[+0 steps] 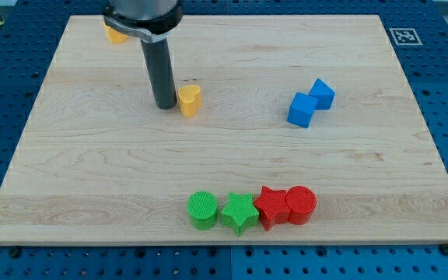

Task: Move the yellow heart parallel to the blue blocks

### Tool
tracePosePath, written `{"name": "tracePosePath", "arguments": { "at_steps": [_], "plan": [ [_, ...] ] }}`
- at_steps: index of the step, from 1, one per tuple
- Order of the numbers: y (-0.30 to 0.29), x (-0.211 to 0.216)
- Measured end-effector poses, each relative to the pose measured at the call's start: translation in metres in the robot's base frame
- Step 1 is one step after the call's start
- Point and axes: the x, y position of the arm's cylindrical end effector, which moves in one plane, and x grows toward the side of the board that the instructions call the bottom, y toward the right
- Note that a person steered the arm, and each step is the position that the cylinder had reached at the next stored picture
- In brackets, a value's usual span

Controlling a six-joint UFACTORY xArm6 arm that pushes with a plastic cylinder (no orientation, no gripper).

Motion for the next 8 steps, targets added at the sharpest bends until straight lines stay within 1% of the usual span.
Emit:
{"name": "tracePosePath", "arguments": {
  "at_steps": [1,2,3,4,5,6,7,8],
  "plan": [
    [0.015,0.055],
    [0.06,0.078],
    [0.114,0.061],
    [0.1,0.038],
    [0.046,0.013],
    [-0.007,-0.001],
    [-0.006,0.0],
    [0.033,0.0]
  ]
}}
